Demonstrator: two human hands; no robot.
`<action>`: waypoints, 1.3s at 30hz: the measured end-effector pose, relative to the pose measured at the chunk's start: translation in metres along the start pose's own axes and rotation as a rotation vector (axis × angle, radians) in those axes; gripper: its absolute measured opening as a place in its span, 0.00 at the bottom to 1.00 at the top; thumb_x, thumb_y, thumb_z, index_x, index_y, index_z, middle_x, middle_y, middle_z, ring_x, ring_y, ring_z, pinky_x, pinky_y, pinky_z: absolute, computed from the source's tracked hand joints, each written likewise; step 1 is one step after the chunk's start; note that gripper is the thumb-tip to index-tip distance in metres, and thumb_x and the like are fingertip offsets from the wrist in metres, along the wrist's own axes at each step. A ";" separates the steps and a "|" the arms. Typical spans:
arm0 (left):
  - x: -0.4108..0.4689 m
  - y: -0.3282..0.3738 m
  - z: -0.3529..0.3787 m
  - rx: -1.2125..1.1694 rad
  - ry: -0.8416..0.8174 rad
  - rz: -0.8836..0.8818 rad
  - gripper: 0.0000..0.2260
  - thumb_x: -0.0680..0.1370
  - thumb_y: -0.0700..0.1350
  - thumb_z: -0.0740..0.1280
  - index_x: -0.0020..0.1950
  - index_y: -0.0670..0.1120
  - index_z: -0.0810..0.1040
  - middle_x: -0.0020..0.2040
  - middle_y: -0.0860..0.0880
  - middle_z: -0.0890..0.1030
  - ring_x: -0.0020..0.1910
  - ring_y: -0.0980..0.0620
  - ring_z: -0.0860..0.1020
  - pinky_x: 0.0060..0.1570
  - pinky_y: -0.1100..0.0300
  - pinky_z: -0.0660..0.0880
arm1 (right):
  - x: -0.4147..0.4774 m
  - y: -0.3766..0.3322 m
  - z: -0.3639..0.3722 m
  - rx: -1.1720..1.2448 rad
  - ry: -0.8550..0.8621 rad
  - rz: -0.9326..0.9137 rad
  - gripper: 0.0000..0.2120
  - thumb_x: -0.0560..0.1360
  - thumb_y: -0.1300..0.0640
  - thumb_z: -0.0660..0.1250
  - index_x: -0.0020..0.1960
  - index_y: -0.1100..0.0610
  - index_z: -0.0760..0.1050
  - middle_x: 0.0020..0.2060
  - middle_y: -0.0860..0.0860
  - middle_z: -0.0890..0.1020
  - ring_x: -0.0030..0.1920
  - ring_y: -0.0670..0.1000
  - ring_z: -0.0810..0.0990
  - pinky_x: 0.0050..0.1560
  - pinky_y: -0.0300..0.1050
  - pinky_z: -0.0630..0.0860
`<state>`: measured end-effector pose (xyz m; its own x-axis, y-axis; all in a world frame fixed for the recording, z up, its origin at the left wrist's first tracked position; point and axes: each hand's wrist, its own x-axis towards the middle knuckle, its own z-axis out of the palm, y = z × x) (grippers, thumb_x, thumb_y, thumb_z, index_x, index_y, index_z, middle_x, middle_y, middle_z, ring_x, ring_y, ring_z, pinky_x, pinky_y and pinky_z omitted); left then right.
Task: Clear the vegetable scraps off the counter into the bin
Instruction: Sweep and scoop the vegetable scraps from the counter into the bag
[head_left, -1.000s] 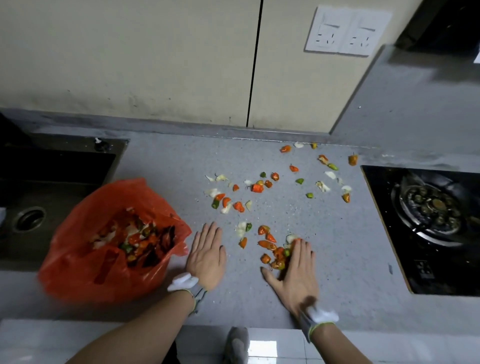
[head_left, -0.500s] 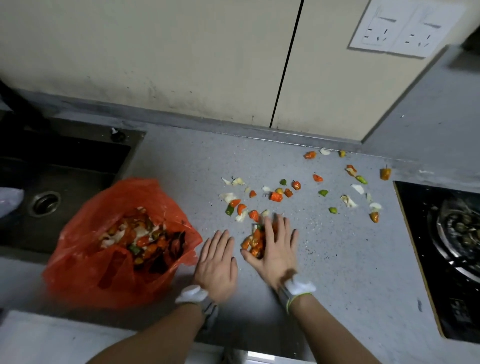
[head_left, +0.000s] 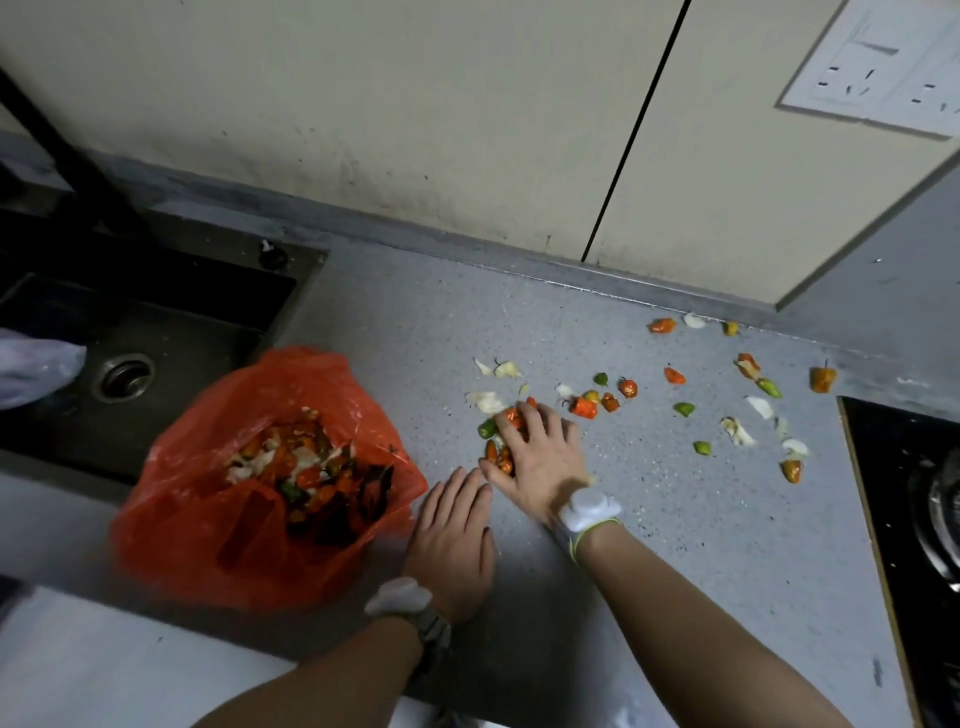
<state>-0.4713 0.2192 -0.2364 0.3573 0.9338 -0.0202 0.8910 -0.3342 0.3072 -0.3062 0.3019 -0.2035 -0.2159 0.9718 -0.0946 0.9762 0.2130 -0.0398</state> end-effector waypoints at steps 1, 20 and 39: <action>0.000 0.001 0.000 -0.004 0.003 -0.002 0.26 0.77 0.49 0.57 0.75 0.44 0.67 0.77 0.46 0.64 0.78 0.48 0.57 0.76 0.47 0.56 | -0.002 -0.001 -0.001 -0.014 0.019 -0.008 0.32 0.77 0.31 0.52 0.71 0.51 0.68 0.70 0.58 0.70 0.68 0.63 0.67 0.64 0.62 0.67; -0.001 0.002 -0.007 0.017 -0.008 0.004 0.26 0.77 0.51 0.57 0.73 0.44 0.71 0.75 0.46 0.68 0.76 0.47 0.63 0.74 0.47 0.58 | -0.021 0.014 -0.037 0.803 0.147 0.620 0.05 0.76 0.54 0.67 0.48 0.55 0.76 0.41 0.54 0.82 0.39 0.56 0.80 0.42 0.52 0.80; -0.006 -0.034 -0.149 -1.094 0.375 -0.568 0.15 0.75 0.30 0.57 0.38 0.42 0.80 0.35 0.47 0.83 0.33 0.52 0.80 0.34 0.64 0.74 | 0.016 -0.114 -0.140 2.377 -0.297 0.531 0.06 0.79 0.63 0.59 0.43 0.59 0.70 0.30 0.55 0.75 0.26 0.47 0.72 0.17 0.34 0.60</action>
<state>-0.5450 0.2442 -0.1051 -0.2536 0.9481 -0.1920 0.1361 0.2315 0.9633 -0.4187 0.3072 -0.0616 -0.2695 0.8055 -0.5277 -0.6646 -0.5522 -0.5034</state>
